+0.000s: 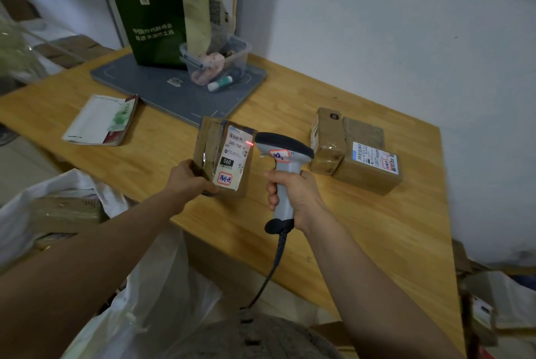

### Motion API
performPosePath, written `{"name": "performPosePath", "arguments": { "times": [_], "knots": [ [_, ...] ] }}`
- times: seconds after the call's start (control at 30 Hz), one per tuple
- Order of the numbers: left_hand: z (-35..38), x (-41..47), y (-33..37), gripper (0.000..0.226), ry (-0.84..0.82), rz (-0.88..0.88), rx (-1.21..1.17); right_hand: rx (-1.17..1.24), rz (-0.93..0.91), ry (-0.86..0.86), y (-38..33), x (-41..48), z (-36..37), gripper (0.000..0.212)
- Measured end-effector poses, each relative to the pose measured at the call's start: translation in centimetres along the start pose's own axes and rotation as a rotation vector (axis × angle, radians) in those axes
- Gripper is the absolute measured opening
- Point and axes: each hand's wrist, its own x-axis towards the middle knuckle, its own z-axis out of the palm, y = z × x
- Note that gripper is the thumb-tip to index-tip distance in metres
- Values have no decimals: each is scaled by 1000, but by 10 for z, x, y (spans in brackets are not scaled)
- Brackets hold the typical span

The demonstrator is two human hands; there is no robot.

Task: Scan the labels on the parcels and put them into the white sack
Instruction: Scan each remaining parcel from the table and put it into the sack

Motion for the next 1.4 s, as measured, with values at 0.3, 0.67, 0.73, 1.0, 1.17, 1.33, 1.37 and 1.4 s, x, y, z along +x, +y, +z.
{"name": "performPosePath", "arguments": {
  "times": [0.3,0.67,0.73,1.0,1.17,1.33,1.37,1.4],
  "knots": [
    [-23,-5,-13,64,47,7,-109,-35,-16,-88,4,9,21,20],
    [-145,-77,-101,60,645,21,-193,-222,151,-315,49,22,123,17],
    [-165,-93,-121,56,719,0,-80,-270,179,-342,58,21,137,16],
    [-179,-101,-174,31,501,-308,239,-308,209,-367,73,24,160,16],
    [-156,-73,-160,47,355,-396,264,-248,226,-286,67,33,142,16],
    [-110,-39,-101,59,341,-168,429,-154,236,-208,59,40,104,16],
    [-97,-32,-87,62,320,-130,428,-133,232,-186,56,41,95,16],
    [-83,-24,-73,65,289,-85,438,-111,219,-156,52,42,84,16]
  ]
}}
